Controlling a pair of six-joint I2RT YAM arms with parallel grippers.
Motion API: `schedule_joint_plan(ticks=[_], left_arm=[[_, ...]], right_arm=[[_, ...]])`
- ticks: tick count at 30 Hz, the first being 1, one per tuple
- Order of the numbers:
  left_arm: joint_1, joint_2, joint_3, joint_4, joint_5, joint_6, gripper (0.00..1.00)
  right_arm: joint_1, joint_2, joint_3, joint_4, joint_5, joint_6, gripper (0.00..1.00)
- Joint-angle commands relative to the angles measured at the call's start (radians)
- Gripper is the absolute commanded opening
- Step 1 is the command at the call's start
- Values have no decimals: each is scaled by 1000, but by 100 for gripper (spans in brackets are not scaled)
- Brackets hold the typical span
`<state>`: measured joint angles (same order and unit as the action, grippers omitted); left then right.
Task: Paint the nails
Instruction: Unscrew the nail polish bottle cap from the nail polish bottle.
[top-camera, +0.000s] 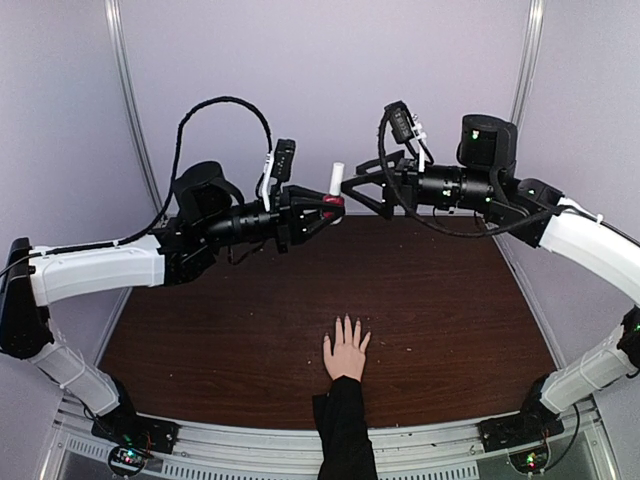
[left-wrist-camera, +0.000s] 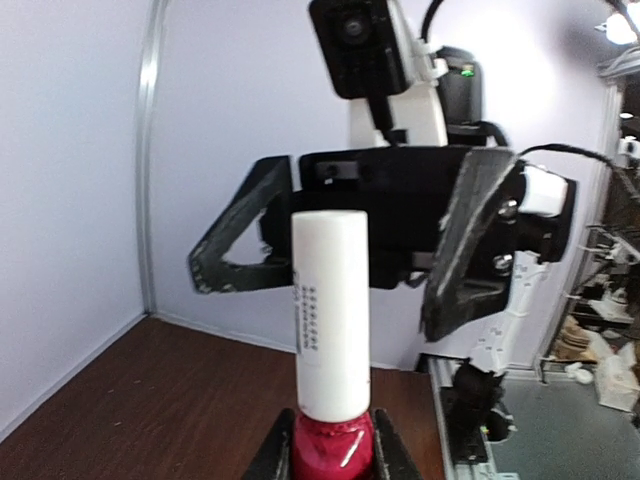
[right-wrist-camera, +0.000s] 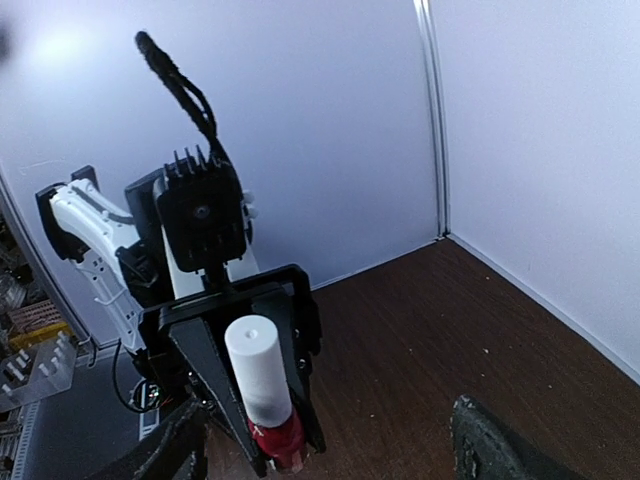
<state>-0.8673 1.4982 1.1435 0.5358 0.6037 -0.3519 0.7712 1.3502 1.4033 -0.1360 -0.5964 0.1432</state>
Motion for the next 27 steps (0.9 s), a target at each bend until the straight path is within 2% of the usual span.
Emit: schedule_joint_plan(ticks=[1, 6, 17, 23, 27], left_arm=[[-35, -28, 2, -159, -305, 173, 0], [-63, -23, 8, -206, -462, 215, 0], [-122, 22, 63, -261, -649, 298, 0], [-127, 18, 59, -260, -692, 304, 0], [-126, 6, 48, -246, -619, 299, 0]], right_arm=[[-6, 16, 14, -21, 181, 72, 81], [-6, 68, 27, -3, 202, 142, 75], [1, 139, 50, -4, 239, 221, 57], [2, 146, 44, 40, 148, 229, 30], [0, 140, 42, 55, 110, 218, 16]])
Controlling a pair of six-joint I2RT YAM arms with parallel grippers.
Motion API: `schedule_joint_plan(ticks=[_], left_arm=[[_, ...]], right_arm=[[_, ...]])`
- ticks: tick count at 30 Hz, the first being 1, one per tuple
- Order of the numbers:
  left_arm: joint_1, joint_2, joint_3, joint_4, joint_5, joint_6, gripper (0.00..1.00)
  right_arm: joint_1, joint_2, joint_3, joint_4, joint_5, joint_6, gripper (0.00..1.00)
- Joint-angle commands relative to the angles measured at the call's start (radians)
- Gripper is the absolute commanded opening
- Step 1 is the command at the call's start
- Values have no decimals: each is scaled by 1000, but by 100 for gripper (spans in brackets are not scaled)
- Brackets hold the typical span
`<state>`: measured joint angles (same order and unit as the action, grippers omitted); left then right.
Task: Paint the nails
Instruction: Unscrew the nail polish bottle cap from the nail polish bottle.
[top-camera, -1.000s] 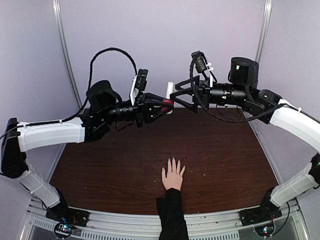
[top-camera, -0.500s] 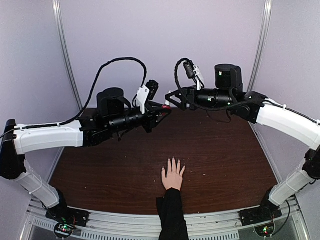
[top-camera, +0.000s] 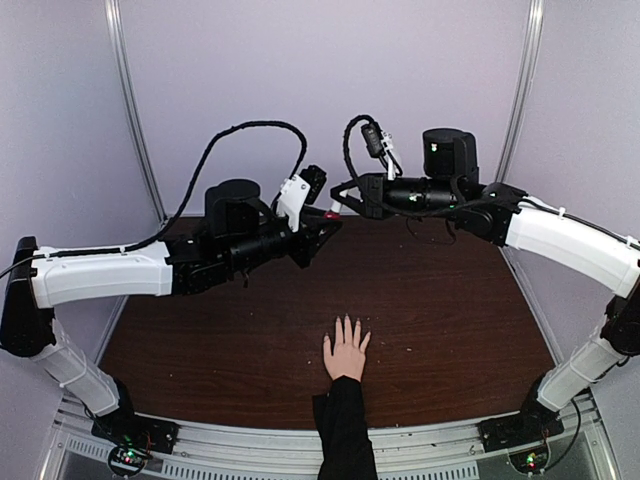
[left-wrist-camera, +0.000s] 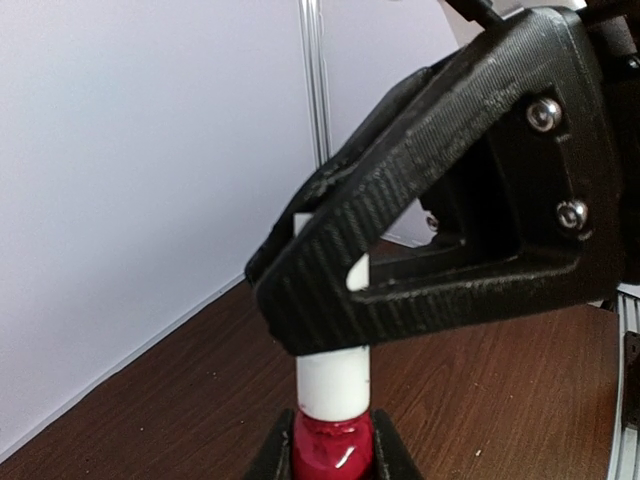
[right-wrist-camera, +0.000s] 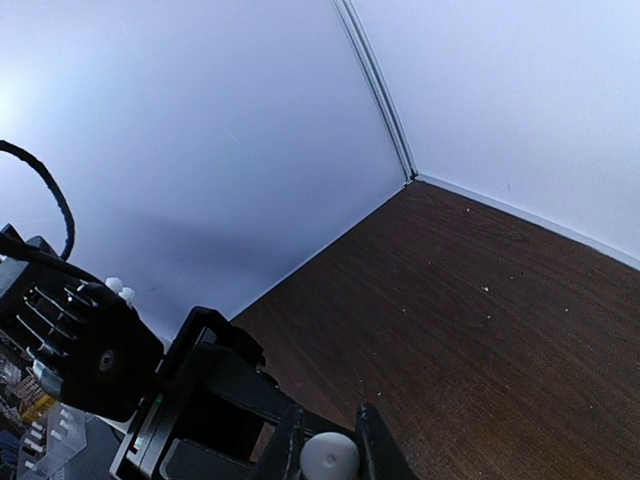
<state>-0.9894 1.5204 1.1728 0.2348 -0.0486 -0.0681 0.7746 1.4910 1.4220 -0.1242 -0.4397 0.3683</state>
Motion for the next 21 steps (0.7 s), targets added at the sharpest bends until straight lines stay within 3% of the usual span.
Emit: schedule_joint_plan(ticks=[1, 11, 21], left_arm=[[-2, -18, 19, 54, 62, 13, 0], [66, -43, -19, 135, 485, -119, 0], [66, -35, -13, 177, 663, -142, 0]], right_arm=[[-4, -3, 21, 45, -57, -15, 14], [-24, -58, -15, 107, -253, -137, 3], [-60, -71, -47, 274, -628, -172, 0]])
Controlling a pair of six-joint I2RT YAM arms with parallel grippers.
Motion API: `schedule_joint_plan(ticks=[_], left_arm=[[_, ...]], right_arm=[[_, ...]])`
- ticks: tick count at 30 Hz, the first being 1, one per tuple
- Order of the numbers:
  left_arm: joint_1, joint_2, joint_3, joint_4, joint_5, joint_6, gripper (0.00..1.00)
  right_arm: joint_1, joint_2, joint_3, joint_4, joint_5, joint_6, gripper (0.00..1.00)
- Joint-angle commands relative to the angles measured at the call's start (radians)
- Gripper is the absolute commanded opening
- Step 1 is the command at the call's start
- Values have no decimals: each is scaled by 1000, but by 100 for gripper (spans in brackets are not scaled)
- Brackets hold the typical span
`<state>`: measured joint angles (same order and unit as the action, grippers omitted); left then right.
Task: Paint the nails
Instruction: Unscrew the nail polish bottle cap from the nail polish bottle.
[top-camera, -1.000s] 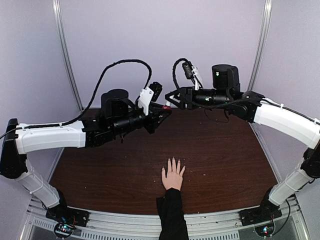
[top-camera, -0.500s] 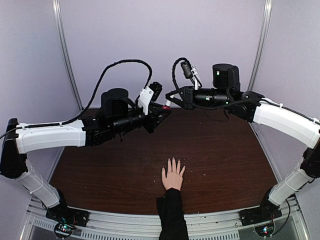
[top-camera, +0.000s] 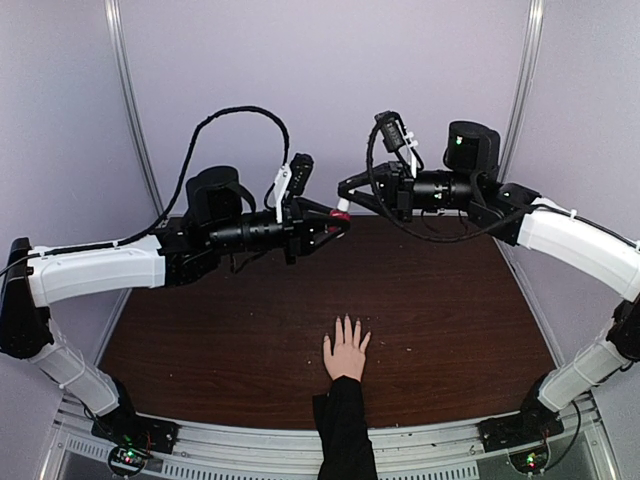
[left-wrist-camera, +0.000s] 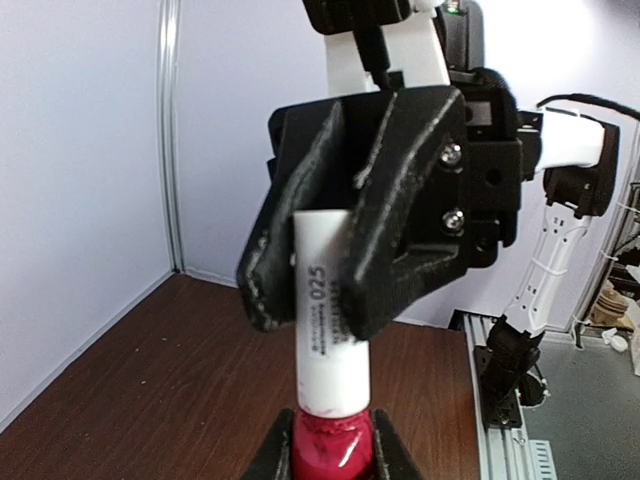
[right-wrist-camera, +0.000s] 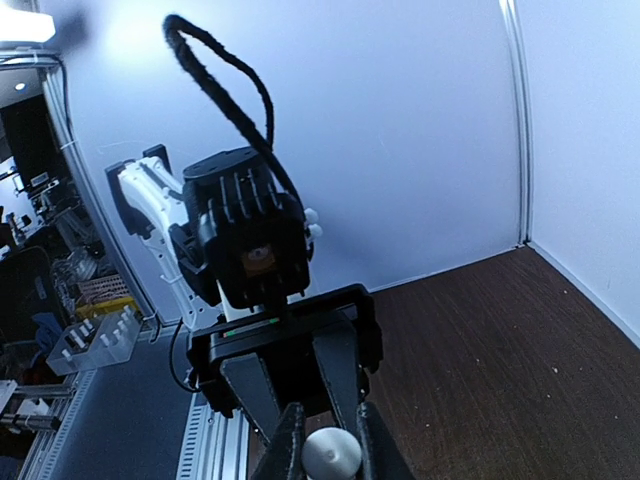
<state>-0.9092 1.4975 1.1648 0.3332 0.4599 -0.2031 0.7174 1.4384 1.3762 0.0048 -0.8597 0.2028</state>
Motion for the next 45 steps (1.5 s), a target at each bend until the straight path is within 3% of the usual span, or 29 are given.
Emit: schedule_joint_plan(ticks=[1, 11, 18, 20, 29, 38, 45], left_arm=[[-14, -10, -4, 83, 167, -9, 0], [-13, 4, -1, 133, 267, -35, 0], [-14, -17, -5, 41, 64, 8, 0], [-13, -18, 0, 4, -47, 9, 0], [-20, -28, 2, -23, -397, -21, 0], [-53, 6, 27, -32, -569, -30, 0], [-67, 41, 53, -25, -600, -47, 0]], right_arm=[[-3, -18, 3, 150, -232, -8, 0], [-7, 9, 29, 192, -343, 39, 1], [-16, -20, 43, 86, -190, 24, 55], [-17, -29, 51, 25, -106, 8, 62], [-15, -57, -1, -61, 329, 50, 68], [-1, -16, -5, -33, 471, 129, 65], [25, 37, 33, -49, 515, 153, 61]])
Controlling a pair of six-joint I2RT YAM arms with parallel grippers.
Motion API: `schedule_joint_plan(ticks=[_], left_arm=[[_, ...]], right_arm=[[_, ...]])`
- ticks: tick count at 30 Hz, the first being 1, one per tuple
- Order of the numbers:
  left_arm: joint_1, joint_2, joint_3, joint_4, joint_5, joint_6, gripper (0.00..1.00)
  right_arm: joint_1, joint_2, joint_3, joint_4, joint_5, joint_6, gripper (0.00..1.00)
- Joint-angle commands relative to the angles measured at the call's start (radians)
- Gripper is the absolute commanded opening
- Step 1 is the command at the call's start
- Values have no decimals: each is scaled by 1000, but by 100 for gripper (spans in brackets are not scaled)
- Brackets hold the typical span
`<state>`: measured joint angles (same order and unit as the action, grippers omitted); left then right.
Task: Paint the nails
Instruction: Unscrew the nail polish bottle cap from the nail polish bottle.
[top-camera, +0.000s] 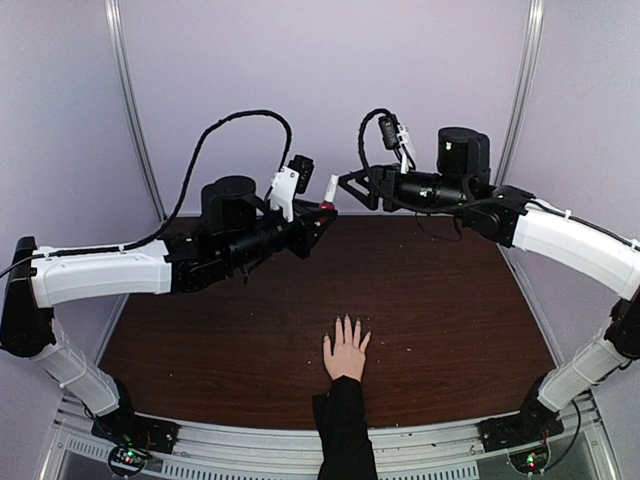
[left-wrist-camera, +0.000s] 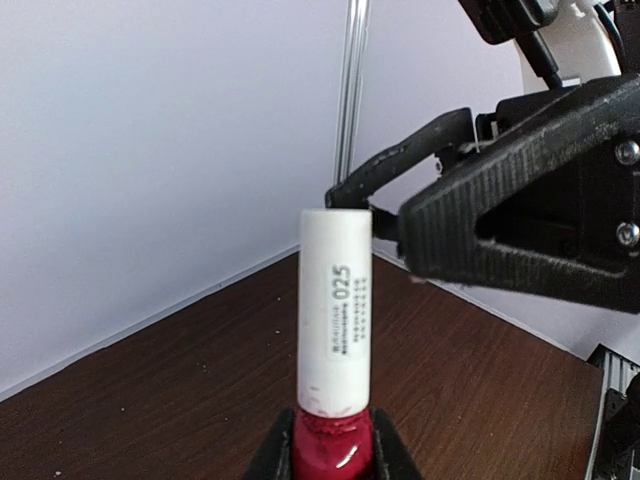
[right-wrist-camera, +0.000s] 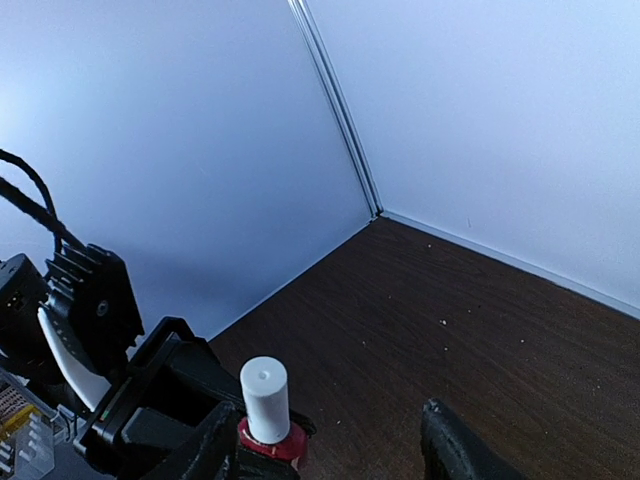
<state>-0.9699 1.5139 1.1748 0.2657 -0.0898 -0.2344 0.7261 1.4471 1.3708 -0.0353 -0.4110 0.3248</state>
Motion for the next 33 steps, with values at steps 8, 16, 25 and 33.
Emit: schedule_joint_plan(ticks=[8, 16, 25, 33], left_arm=[[-13, 59, 70, 44, -69, -17, 0], [-16, 82, 90, 26, -86, -9, 0], [-17, 75, 86, 40, -35, 15, 0], [-16, 45, 70, 55, 39, 34, 0]], right_arm=[[31, 58, 46, 4, 85, 47, 54], [37, 84, 54, 11, 86, 64, 38], [38, 82, 53, 33, 44, 62, 18], [36, 52, 36, 33, 8, 44, 4]])
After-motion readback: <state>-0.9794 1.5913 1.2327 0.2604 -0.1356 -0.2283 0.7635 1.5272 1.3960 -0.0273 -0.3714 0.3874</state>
